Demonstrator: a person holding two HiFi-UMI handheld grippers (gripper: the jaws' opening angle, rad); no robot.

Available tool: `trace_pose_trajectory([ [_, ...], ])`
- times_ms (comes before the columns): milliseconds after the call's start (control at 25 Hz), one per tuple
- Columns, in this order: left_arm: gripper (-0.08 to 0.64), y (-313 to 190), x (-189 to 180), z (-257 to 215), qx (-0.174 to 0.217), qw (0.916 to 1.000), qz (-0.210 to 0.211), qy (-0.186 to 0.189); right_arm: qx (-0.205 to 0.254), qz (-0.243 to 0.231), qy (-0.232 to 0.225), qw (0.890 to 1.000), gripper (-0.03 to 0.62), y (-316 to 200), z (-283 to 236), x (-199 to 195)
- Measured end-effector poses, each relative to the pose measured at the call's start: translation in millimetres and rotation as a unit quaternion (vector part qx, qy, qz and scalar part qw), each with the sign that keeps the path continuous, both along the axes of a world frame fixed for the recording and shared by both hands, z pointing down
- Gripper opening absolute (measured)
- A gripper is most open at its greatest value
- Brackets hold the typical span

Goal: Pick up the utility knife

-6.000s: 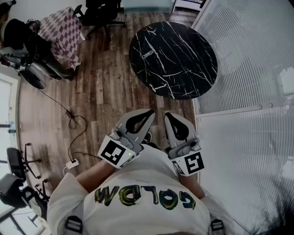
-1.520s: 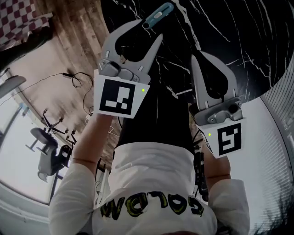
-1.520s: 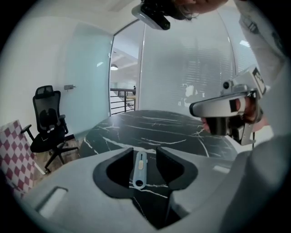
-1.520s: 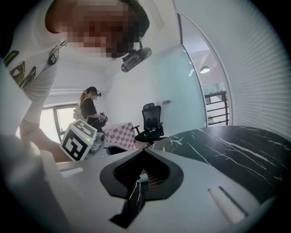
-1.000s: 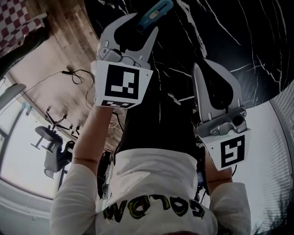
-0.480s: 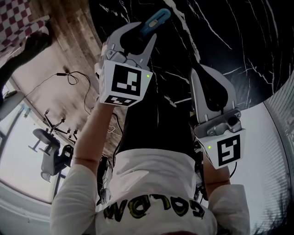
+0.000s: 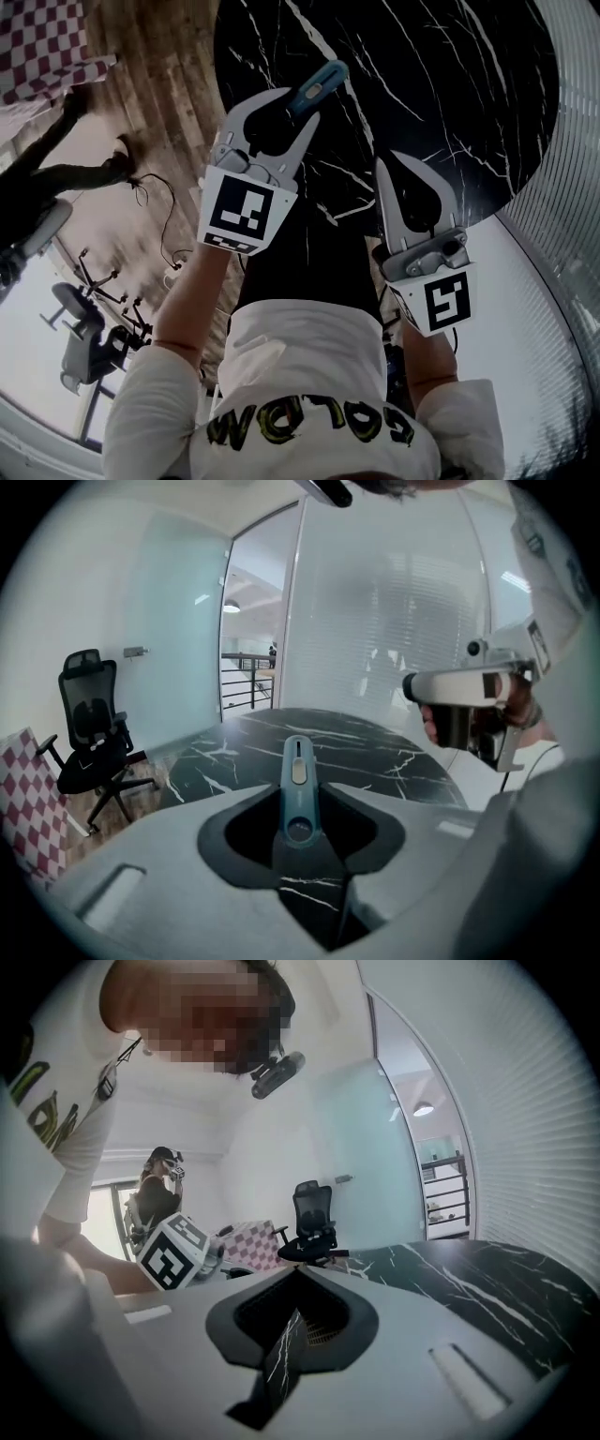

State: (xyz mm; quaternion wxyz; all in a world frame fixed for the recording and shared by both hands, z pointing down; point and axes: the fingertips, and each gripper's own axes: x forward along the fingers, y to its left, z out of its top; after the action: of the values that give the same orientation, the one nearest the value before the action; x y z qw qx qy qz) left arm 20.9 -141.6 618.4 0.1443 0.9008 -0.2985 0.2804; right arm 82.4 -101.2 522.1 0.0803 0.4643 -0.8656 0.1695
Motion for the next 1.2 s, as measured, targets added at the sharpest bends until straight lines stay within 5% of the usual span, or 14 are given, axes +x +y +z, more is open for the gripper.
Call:
trace_pose_trajectory([
  [600,0.137,39,-2,-213,0.081,0.9848,-0.044,0.147,0.072,-0.007,0.008,0.997,0.002,30,-145,-3],
  [1200,0.138,86,-7,-315,0.108,0.9722,-0.051,0.201,0.121,-0.01,0.003,0.993,0.002,55,-236,-8],
])
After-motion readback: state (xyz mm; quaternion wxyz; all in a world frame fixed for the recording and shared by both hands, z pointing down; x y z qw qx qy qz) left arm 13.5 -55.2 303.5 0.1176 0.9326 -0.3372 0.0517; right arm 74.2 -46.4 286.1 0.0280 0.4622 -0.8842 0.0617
